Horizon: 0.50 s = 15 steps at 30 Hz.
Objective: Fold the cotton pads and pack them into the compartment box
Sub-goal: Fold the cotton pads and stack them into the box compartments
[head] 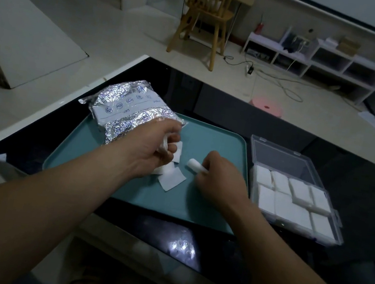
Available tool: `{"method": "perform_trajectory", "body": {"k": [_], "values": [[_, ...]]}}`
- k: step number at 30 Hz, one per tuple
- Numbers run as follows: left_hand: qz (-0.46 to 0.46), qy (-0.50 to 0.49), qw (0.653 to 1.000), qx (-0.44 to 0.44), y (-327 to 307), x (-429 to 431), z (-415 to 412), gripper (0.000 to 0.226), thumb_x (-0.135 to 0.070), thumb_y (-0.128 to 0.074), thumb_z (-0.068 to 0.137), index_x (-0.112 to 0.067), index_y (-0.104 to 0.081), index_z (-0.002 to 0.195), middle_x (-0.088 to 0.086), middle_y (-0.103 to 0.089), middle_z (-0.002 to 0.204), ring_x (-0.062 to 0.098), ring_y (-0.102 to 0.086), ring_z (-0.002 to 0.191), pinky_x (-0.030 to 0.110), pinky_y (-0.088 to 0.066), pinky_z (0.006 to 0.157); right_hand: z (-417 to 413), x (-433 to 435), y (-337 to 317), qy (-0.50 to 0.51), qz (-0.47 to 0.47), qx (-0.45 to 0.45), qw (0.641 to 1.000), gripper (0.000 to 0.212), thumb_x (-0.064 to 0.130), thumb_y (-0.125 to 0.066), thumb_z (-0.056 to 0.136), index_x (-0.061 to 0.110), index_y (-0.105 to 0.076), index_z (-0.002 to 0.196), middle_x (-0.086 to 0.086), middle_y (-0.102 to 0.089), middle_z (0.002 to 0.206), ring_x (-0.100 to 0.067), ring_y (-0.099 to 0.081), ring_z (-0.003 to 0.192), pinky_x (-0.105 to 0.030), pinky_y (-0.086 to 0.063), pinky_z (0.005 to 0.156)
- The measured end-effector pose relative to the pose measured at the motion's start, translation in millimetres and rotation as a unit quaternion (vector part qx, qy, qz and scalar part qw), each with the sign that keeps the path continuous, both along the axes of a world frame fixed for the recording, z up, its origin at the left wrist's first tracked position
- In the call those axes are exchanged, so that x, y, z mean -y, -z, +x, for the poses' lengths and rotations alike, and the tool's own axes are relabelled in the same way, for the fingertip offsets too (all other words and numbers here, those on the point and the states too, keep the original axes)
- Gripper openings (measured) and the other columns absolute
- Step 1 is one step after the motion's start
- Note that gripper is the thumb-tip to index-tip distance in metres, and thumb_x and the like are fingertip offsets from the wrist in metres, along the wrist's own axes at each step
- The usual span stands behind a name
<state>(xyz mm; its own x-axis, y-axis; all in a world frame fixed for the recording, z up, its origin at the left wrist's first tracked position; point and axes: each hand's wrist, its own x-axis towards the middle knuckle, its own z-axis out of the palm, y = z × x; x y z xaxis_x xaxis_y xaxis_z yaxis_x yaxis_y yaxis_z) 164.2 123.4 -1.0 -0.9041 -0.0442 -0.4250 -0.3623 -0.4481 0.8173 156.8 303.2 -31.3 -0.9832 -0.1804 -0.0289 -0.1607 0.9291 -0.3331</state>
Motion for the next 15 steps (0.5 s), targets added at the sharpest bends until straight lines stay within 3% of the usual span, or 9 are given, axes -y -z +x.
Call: {"method": "perform_trajectory", "body": {"k": [2, 4, 6, 9, 12, 15], "values": [[-0.043, 0.013, 0.999, 0.006, 7.7, -7.3, 1.5, 0.014, -0.013, -0.061, 0.096, -0.019, -0.058, 0.108, 0.003, -0.053, 0.083, 0.01, -0.044, 0.056, 0.019, -0.032, 0.049, 0.1, -3.8, -5.3, 0.051, -0.12, 0.044, 0.991, 0.013, 0.027, -0.067, 0.094, 0.019, -0.057, 0.097, 0.001, -0.061, 0.088, -0.017, -0.059, 0.075, -0.033, -0.045, 0.058], [-0.074, 0.026, 0.997, 0.004, 13.8, -17.1, 3.6, 0.015, -0.015, -0.066, 0.095, -0.019, -0.059, 0.107, 0.006, -0.055, 0.086, 0.013, -0.046, 0.058, 0.02, -0.035, 0.047, 0.9, -7.9, -15.4, 0.104, -0.286, 0.105, 0.947, 0.011, 0.021, -0.071, 0.092, 0.016, -0.062, 0.097, -0.008, -0.069, 0.093, -0.021, -0.066, 0.077, -0.04, -0.057, 0.067], [-0.088, 0.051, 0.995, -0.013, 14.8, -28.2, 6.9, 0.018, -0.021, -0.072, 0.094, -0.019, -0.058, 0.106, 0.006, -0.056, 0.084, 0.014, -0.047, 0.059, 0.022, -0.036, 0.048, 6.8, -11.5, -28.2, 0.11, -0.385, 0.151, 0.904, 0.01, 0.017, -0.07, 0.095, 0.011, -0.064, 0.1, -0.013, -0.071, 0.097, -0.02, -0.065, 0.078, -0.037, -0.054, 0.069], [-0.081, 0.09, 0.991, -0.05, 10.2, -44.2, 11.5, 0.02, -0.026, -0.074, 0.094, -0.019, -0.057, 0.103, 0.003, -0.058, 0.077, 0.013, -0.048, 0.057, 0.024, -0.034, 0.05, 20.8, -12.9, -37.8, 0.069, -0.392, 0.137, 0.907, 0.016, 0.026, -0.069, 0.098, 0.012, -0.064, 0.103, -0.005, -0.072, 0.094, -0.017, -0.067, 0.081, -0.035, -0.055, 0.07], [-0.082, 0.087, 0.991, -0.058, 8.1, -52.9, 11.8, 0.015, -0.021, -0.071, 0.094, -0.021, -0.057, 0.096, 0.005, -0.057, 0.074, 0.014, -0.048, 0.058, 0.025, -0.032, 0.049, 32.4, -13.5, -37.5, 0.029, -0.309, 0.08, 0.947, 0.022, 0.041, -0.07, 0.095, 0.022, -0.061, 0.102, 0.002, -0.071, 0.095, -0.018, -0.069, 0.087, -0.04, -0.059, 0.076], [-0.045, 0.073, 0.996, -0.036, 5.1, -54.5, 9.2, 0.01, -0.013, -0.064, 0.095, -0.021, -0.056, 0.095, 0.009, -0.062, 0.082, 0.02, -0.061, 0.067, 0.026, -0.041, 0.055, 39.6, -22.5, -36.5, -0.004, -0.238, 0.019, 0.971, 0.027, 0.048, -0.073, 0.09, 0.027, -0.061, 0.103, 0.009, -0.065, 0.102, -0.009, -0.063, 0.094, -0.032, -0.054, 0.083]]}}
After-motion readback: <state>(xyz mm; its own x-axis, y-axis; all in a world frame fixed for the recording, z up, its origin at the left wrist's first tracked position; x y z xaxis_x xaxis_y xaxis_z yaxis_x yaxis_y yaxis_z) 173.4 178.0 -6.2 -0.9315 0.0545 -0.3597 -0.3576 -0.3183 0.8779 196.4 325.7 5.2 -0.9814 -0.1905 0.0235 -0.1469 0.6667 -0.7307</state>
